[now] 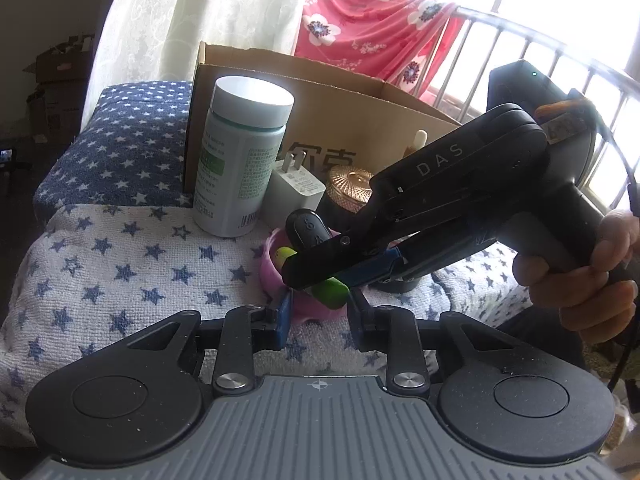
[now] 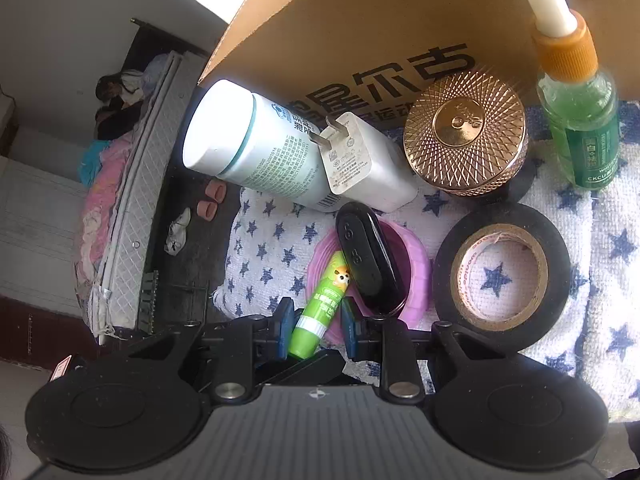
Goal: Organize rigid objects
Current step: 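Carry the green glue stick into the box and release it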
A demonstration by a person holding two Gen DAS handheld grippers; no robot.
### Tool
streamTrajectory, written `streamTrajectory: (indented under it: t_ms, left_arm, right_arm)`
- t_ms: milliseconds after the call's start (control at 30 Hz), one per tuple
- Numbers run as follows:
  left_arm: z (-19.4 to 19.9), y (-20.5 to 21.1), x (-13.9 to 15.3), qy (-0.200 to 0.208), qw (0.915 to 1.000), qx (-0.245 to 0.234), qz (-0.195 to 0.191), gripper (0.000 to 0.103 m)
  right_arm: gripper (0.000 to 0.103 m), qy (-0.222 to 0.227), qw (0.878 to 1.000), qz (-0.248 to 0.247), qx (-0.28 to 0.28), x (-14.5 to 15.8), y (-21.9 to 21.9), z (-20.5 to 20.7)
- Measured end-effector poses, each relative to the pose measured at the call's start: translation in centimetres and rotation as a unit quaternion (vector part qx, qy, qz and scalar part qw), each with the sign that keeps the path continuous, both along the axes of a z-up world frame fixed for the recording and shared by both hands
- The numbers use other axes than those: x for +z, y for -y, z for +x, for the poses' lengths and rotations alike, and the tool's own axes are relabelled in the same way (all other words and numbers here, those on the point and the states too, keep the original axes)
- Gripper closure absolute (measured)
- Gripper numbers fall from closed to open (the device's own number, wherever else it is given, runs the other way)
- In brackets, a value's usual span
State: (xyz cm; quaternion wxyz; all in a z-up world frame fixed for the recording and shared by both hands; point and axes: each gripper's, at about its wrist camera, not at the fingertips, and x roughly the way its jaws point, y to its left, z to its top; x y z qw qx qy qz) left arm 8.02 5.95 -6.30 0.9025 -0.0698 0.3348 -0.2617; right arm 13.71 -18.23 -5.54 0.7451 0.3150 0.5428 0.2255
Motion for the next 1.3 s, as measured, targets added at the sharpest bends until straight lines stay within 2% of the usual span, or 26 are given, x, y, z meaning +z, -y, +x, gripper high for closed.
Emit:
streamTrajectory:
  t_ms: [167,367,567,733,867,1000,1133,1300]
  left_arm:
    - [-0.4,0.2,0.1,0.008,1.0,-0.006,0.001,0.083]
    - [-1.4,0.2,1.0,0.024,0.9996,-0.011,0.001,0.085]
    - [-2.0,0.1,3.9,0.066,0.9978,-0.008,0.003,0.085]
    - [-0.1,0.3,7.4,0.103,0.9947,-0.009,-0.003,0.085]
    - [3.0,0.8,9.9,0.12,0.9928,-0.004,0.001,0.084]
    - [7.4,1.3,11.5,0.107,0.9942,-0.008,-0.001,0.085]
    - [12.2,2.3,11.7,0.081,0.9965,-0.009,0.019,0.084]
    - [17.5,3.0,10.7,0.032,0.9983,0.011,0.047,0.084]
  right_arm:
    - [0.081,0.01,1.0,0.011,-0.008,0.4,0.4,-0.5]
    - [0.085,0.033,0.999,0.018,-0.004,1.7,0.1,-1.6]
    - [0.086,0.097,0.995,0.01,0.003,5.6,-0.3,-2.4]
    - [0.086,0.158,0.987,0.0,0.001,10.0,-0.1,-1.3]
    - [0.086,0.183,0.983,-0.009,-0.002,12.8,0.7,1.6]
    - [0.086,0.169,0.985,-0.022,-0.011,13.8,1.3,6.4]
    - [0.086,0.142,0.988,-0.054,-0.01,13.3,1.1,12.1]
    - [0.086,0.091,0.991,-0.092,-0.014,10.9,1.1,18.5]
